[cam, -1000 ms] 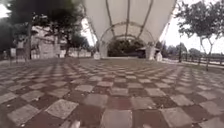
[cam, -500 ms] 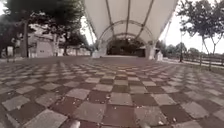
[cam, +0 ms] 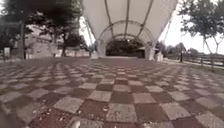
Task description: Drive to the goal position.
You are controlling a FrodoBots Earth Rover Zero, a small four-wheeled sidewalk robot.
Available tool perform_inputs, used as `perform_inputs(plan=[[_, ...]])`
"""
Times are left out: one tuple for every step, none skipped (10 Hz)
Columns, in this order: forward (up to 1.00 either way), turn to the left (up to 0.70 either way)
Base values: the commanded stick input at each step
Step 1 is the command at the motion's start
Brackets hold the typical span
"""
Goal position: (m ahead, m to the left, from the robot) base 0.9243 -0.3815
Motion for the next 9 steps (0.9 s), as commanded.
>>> perform_inputs(plan=[[0.7,0.0],[0.7,0.0],[0.7,0.0],[0.7,0.0],[0.7,0.0],[0.7,0.0],[0.7,0.0],[0.7,0.0],[0.7,0.0]])
